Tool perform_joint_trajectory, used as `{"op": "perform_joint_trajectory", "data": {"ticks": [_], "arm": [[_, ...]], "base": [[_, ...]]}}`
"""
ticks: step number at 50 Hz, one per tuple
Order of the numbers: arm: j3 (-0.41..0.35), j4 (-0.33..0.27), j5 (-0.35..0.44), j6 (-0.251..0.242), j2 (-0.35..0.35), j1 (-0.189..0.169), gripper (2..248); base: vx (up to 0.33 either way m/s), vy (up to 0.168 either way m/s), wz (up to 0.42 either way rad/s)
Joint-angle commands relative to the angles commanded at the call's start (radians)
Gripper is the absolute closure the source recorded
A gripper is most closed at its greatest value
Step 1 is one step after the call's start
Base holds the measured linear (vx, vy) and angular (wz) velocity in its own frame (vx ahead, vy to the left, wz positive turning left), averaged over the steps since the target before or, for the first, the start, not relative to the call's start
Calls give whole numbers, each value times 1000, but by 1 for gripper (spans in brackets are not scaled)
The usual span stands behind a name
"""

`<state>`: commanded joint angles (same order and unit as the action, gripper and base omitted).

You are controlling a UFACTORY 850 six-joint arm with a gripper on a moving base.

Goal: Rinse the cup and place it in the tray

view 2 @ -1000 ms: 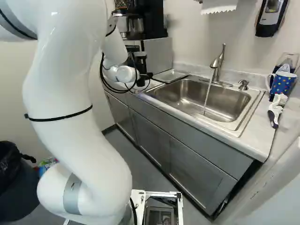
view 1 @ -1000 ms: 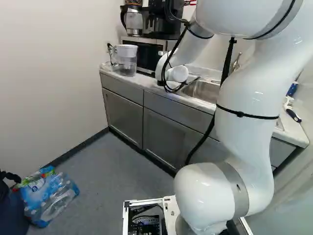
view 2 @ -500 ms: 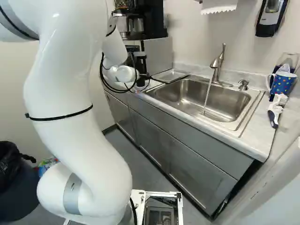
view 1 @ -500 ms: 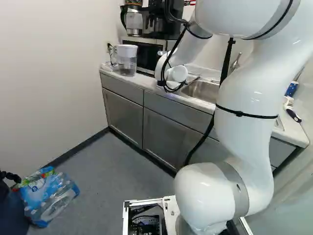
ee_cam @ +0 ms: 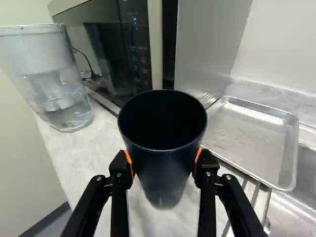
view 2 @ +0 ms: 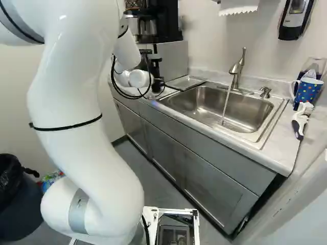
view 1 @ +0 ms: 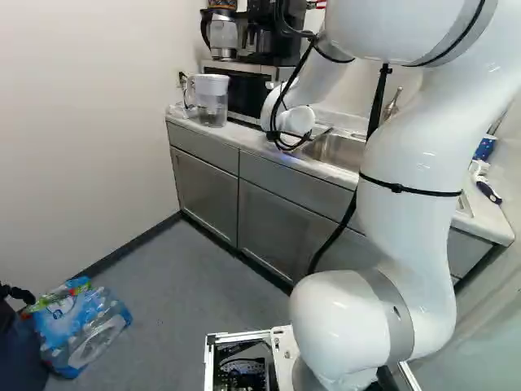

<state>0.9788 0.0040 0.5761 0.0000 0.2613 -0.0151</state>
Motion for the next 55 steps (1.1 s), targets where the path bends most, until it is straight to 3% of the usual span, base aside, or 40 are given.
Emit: {"op": "perform_joint_trajectory", "data": {"ticks": [33,55], "arm": [[122,0,0,0,42,-80,125],[144,0,0,0,52,-136,125]], "base": [[0,0,0],[0,0,0]]}}
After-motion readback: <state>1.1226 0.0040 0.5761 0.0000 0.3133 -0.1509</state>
